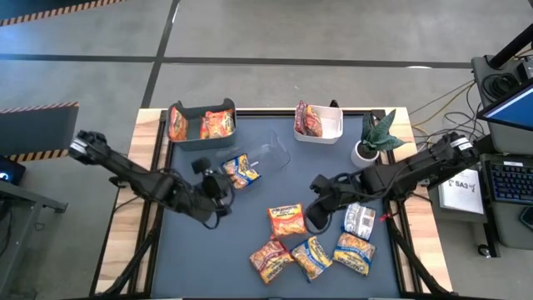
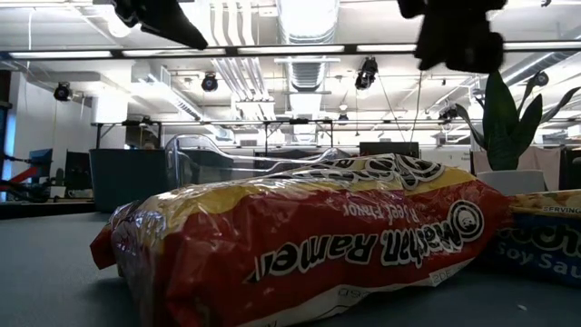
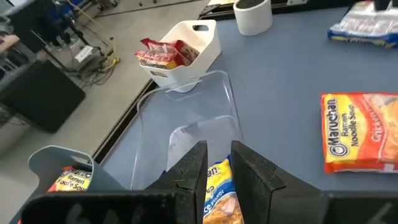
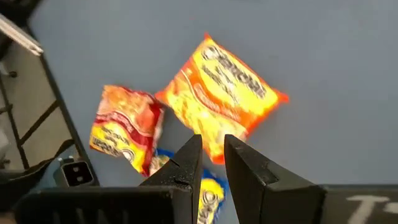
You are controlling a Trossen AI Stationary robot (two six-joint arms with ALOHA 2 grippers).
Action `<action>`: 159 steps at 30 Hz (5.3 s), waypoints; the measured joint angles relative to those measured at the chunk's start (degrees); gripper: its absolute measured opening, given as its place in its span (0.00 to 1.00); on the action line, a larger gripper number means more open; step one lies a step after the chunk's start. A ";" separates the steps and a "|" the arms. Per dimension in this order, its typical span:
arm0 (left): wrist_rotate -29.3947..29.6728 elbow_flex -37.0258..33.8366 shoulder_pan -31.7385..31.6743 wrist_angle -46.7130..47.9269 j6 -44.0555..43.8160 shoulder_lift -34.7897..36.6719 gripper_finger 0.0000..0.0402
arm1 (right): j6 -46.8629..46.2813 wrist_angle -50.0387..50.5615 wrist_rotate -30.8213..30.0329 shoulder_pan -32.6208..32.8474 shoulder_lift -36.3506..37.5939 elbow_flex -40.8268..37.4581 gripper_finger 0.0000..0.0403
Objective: Sort Maruchan noodles
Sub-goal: Put the blue noodle pack into the transparent bin
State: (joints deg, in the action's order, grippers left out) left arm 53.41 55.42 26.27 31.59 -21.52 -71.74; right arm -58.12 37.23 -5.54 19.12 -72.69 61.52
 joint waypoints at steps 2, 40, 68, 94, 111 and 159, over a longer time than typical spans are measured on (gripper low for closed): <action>0.16 0.21 0.04 -0.04 -0.06 -1.64 0.13 | -3.03 2.08 -0.02 0.54 -1.00 0.02 0.14; 16.61 2.60 -0.23 1.18 3.06 -2.80 0.13 | -14.57 25.88 -0.19 8.14 -20.83 -2.78 0.02; -12.92 5.07 -3.05 -27.34 19.88 -17.39 0.12 | -10.91 5.02 -17.03 8.34 9.82 -19.21 0.02; -28.94 23.38 -15.07 -39.38 22.30 -49.89 0.09 | -10.47 -2.56 -21.55 7.62 11.46 -25.18 0.02; -31.89 23.30 -16.22 -40.88 20.63 -54.60 0.09 | -21.14 -7.41 -21.40 7.58 11.50 -31.96 0.34; -33.01 23.25 -16.25 -37.50 17.68 -55.23 0.09 | -17.86 -52.73 -25.35 7.31 -0.22 -44.56 0.57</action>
State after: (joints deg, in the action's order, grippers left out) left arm 20.40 78.67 10.02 -5.91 -3.84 -126.98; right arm -75.98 -15.51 -30.88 26.44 -72.92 16.96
